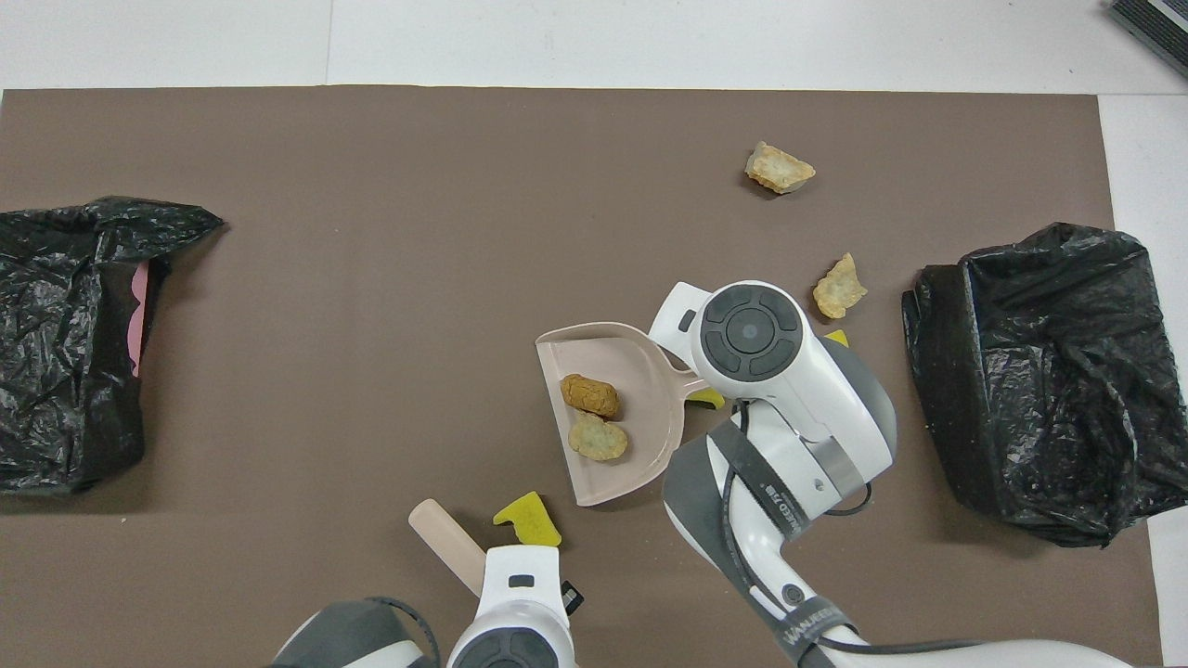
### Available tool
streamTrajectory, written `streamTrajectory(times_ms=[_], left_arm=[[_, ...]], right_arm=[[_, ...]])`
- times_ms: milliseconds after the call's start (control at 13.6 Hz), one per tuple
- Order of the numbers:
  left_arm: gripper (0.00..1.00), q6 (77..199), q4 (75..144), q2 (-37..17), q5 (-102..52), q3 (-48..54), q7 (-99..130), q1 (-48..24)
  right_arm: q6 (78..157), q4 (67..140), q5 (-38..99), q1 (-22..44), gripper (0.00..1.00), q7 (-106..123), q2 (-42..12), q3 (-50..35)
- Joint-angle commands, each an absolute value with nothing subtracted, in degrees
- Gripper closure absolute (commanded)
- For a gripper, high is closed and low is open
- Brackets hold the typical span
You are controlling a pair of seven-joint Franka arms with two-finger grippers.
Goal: Sweep and dump trash in bin
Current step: 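Sweep the yellow sponges into the dustpan with the left gripper's brush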
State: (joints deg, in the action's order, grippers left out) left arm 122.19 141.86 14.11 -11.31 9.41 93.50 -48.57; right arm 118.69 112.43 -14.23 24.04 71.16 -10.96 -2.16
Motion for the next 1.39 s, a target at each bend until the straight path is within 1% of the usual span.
streamTrajectory(times_ms=[0, 147, 220, 294, 440, 514, 587, 734, 1028, 1175, 1321], left_arm=[[1.00, 129.6, 143.9, 11.7, -11.9, 8.6, 95.8, -50.5], [1.00, 134.9, 142.7, 9.0, -12.0, 8.4, 95.2, -48.0], [1.00, 136.6, 140.6, 6.8, -11.9, 8.4, 94.2, -45.3], [1.00, 137.9, 138.5, 4.9, -11.9, 8.4, 92.6, -44.0], [1.00, 141.9, 135.6, 2.2, -11.9, 8.4, 89.6, -43.7], [1.00, 145.6, 134.7, 0.8, -11.8, 8.4, 88.0, -42.3], [1.00, 149.1, 134.0, -0.8, -11.8, 8.6, 87.1, -42.4], [1.00, 155.1, 132.9, -3.9, -11.3, 8.7, 86.8, -45.0], [1.00, 155.5, 131.7, -4.6, -11.2, 8.6, 82.6, -45.8], [1.00, 156.7, 130.1, -4.8, -10.8, 8.6, 82.4, -46.0], [1.00, 156.6, 128.4, -6.4, -10.5, 8.7, 82.3, -46.3]], right_arm=[[120.9, 114.9, -14.3, 23.4, 1.00, 75.4, -9.9, -2.4], [121.0, 115.0, -14.3, 22.6, 1.00, 76.1, -9.8, -2.4], [121.0, 115.0, -14.3, 22.5, 1.00, 76.2, -9.8, -2.4], [121.0, 115.0, -14.3, 22.3, 1.00, 76.2, -9.9, -2.4], [121.1, 115.0, -14.4, 22.0, 1.00, 76.2, -10.1, -2.3], [121.4, 115.0, -14.4, 21.2, 1.00, 76.3, -10.1, -2.3], [121.4, 115.0, -14.4, 20.2, 1.00, 77.1, -10.3, -2.4], [121.5, 114.9, -14.4, 19.7, 1.00, 78.0, -10.5, -2.4], [121.5, 114.6, -14.4, 19.6, 1.00, 78.0, -10.5, -2.3], [121.4, 114.5, -14.4, 19.5, 1.00, 78.0, -10.6, -2.3], [121.4, 114.4, -14.3, 19.2, 1.00, 78.0, -10.7, -2.4]])
